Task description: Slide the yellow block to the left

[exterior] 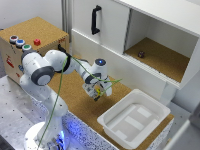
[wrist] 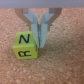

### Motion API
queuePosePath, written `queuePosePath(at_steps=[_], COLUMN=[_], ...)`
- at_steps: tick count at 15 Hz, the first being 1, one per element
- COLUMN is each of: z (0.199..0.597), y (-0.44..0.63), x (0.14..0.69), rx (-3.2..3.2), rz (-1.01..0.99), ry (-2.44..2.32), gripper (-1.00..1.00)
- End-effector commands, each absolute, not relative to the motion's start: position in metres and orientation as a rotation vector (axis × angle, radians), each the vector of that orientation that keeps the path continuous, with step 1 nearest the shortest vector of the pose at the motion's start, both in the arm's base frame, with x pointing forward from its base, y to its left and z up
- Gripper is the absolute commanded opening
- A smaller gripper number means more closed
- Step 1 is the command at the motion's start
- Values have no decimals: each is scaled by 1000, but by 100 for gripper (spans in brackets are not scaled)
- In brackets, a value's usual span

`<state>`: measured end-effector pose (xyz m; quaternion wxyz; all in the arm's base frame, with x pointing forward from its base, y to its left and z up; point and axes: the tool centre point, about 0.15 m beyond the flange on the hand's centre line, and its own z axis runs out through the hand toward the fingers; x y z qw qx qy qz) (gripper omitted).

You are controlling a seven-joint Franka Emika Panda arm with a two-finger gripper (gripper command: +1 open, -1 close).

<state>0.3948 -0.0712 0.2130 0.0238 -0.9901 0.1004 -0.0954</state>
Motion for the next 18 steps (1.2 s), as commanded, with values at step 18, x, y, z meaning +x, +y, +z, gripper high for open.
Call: queuePosePath(at_steps=[18], z=[212], y=[57], x=[455], rx=[-2993], rz=[-100], ry=[194], gripper=[-100])
